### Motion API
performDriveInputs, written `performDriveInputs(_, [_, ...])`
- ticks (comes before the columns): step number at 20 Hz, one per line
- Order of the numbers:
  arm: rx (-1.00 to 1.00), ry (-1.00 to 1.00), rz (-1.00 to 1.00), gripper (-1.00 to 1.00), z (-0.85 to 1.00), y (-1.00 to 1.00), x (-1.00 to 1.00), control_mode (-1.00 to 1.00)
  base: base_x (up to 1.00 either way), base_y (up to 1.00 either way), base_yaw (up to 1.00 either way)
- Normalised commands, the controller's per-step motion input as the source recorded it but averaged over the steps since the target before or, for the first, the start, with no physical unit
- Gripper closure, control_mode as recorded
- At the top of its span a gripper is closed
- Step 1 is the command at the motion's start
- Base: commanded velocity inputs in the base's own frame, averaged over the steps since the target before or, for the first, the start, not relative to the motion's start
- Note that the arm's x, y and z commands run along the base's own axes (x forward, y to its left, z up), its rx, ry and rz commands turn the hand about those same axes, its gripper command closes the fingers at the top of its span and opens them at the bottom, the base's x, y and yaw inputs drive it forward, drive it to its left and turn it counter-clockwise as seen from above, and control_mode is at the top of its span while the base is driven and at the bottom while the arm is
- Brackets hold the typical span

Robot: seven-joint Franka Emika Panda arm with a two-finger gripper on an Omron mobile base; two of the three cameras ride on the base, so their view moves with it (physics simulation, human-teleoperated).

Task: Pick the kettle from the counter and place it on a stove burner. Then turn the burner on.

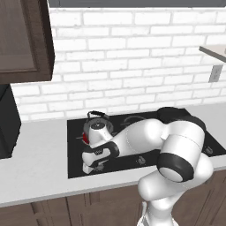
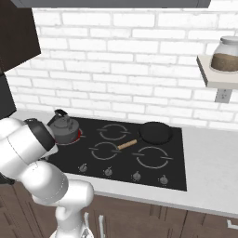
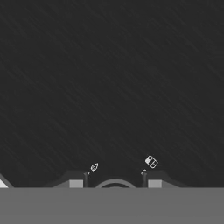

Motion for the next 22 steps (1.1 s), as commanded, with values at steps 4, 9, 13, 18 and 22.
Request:
performDriveInputs(4, [0.0, 0.0, 0.06, 1.0, -0.06, -0.09, -0.03, -1.0, 0.0, 0.0, 0.0])
performDriveInputs(9, [0.0, 0.0, 0.23, 1.0, -0.21, -0.3, 0.0, -1.0, 0.0, 0.0, 0.0])
performDriveInputs(13, [0.0, 0.0, 0.33, 1.0, -0.23, -0.31, -0.06, -1.0, 0.0, 0.0, 0.0])
performDriveInputs(18, [0.0, 0.0, 0.29, 1.0, -0.21, -0.13, -0.12, -1.0, 0.0, 0.0, 0.0])
performDriveInputs(22, [0.0, 0.0, 0.21, 1.0, -0.17, 0.0, -0.13, -1.0, 0.0, 0.0, 0.0])
